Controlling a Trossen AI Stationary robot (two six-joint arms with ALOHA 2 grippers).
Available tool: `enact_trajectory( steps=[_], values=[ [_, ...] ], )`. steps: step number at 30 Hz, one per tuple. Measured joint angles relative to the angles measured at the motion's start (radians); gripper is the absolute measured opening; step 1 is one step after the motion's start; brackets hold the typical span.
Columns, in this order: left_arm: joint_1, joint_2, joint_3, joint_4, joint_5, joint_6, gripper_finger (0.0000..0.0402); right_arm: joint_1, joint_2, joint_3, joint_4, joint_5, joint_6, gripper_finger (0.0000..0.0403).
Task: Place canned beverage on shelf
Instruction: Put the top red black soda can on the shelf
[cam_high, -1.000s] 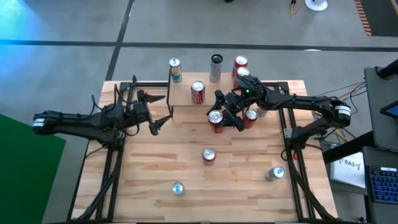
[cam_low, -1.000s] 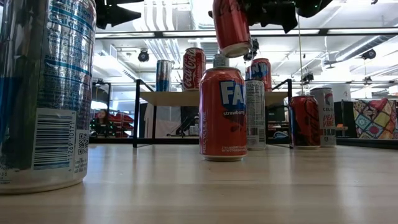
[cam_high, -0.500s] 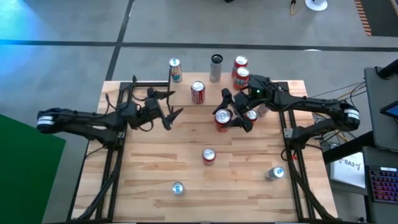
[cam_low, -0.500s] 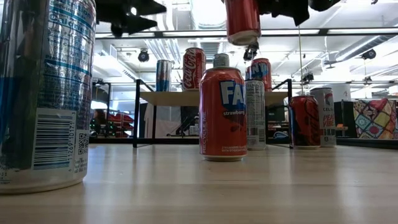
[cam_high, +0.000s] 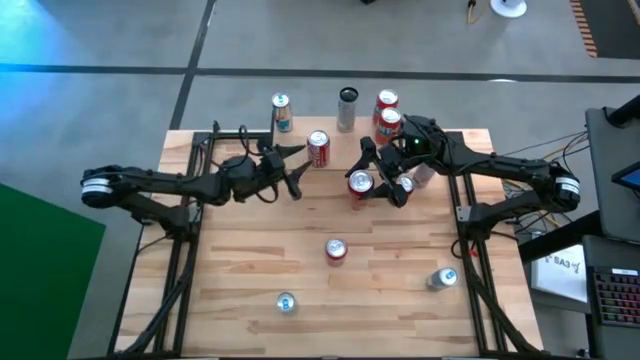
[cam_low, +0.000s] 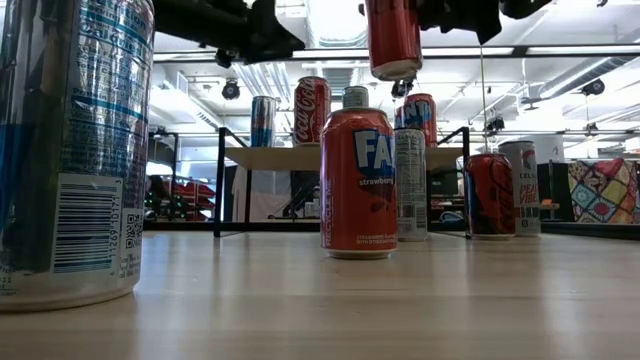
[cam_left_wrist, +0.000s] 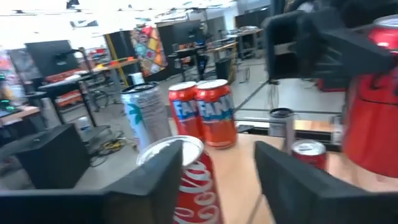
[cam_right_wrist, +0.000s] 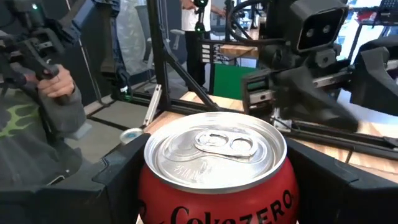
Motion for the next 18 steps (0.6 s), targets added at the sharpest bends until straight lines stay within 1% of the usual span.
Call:
enact_trajectory(
  steps=[2, 5, 6, 7, 11, 14, 18],
  values=[
    [0.005, 0.011, 0.014, 0.001, -0.015, 0.013, 0.0130, -0.004, -0.002, 0.000, -0.012, -0.017, -0.005, 0.0295],
    [0.025, 0.028, 0.031, 0.001, -0.016, 0.020, 0.0046, -0.005, -0.009, 0.000, -0.013, -0.023, -0.010, 0.0295],
    [0.034, 0.034, 0.035, 0.000, -0.016, 0.020, 0.0024, -0.006, -0.014, 0.000, -0.015, -0.023, -0.018, 0.0295],
    [0.043, 0.041, 0.041, -0.002, -0.016, 0.020, 0.0013, -0.006, -0.017, 0.000, -0.015, -0.024, -0.022, 0.0295],
    [0.072, 0.071, 0.072, -0.015, -0.016, 0.018, 0.0011, -0.006, -0.030, 0.000, -0.014, -0.023, -0.037, 0.0295],
    [0.078, 0.103, 0.095, -0.026, -0.015, 0.027, 0.0002, -0.007, -0.032, 0.000, -0.014, -0.023, -0.052, 0.0295],
    [0.078, 0.126, 0.127, -0.058, -0.014, 0.044, 0.0001, -0.007, -0.033, -0.003, -0.014, -0.024, -0.061, 0.0295]
  ],
)
